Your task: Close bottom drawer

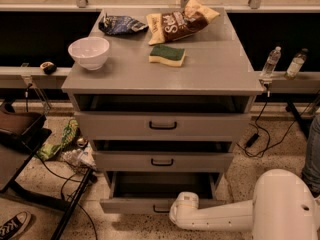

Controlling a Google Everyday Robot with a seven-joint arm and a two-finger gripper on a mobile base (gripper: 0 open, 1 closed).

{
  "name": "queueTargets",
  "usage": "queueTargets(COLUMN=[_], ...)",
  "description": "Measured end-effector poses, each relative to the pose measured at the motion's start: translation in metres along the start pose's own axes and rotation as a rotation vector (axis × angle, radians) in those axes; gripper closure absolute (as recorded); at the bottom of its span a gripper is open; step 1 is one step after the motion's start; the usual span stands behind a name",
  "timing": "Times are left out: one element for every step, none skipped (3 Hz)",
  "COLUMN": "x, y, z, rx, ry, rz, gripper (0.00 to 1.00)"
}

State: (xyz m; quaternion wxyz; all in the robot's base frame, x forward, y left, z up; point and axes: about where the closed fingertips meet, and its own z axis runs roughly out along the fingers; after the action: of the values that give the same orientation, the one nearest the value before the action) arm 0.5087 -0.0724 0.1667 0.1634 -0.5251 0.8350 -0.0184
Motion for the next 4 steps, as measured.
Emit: queueTargets(x=[-0.0023, -0.0012, -0.0012, -0.0012], y=[-0.0045, -0.0044, -0.0044, -0.0044], z=[0.0007, 0.0004, 0.0004, 0.0004], rx=[0.005, 0.005, 0.005, 0.005], ry=[0.0, 0.0, 0.0, 0.0], rz=[-0.005, -0.005, -0.005, -0.005], gripper=[1.0, 0.81, 0.58, 0.35])
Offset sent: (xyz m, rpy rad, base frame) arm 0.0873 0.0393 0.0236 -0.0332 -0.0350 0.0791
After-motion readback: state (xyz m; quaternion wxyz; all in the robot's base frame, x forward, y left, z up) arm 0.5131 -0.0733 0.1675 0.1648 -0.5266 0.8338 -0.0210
